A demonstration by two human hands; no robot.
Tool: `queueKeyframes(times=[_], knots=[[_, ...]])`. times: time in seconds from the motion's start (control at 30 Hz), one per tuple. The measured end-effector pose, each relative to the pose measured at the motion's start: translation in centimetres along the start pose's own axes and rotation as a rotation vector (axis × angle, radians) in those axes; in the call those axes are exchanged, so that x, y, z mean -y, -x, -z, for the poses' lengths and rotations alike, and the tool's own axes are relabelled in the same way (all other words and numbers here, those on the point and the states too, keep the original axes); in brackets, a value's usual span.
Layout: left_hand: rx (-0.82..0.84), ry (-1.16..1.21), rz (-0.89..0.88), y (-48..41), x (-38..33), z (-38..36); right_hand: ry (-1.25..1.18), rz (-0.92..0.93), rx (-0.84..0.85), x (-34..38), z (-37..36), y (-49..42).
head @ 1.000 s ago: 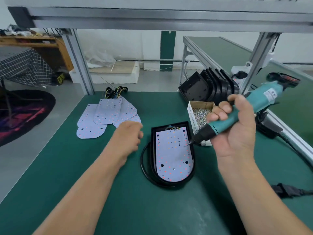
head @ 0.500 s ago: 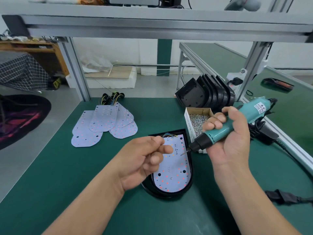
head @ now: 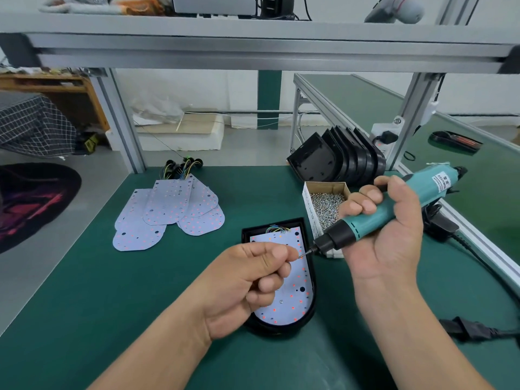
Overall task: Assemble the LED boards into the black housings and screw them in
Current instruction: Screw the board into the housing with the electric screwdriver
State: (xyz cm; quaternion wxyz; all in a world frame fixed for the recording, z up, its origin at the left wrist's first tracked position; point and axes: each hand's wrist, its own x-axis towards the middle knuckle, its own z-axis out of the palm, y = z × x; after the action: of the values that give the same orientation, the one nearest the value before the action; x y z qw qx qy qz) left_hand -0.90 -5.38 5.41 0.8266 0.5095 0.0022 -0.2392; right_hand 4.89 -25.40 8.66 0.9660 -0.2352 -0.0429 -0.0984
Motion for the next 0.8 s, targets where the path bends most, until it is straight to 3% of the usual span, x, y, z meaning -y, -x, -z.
queueKeyframes(times=[0.8], knots=[[-0.001, -0.257, -0.079, -0.13, 0.51, 0.40, 0.028, -0.051, 0.023, -0.62, 0.11, 0.12]])
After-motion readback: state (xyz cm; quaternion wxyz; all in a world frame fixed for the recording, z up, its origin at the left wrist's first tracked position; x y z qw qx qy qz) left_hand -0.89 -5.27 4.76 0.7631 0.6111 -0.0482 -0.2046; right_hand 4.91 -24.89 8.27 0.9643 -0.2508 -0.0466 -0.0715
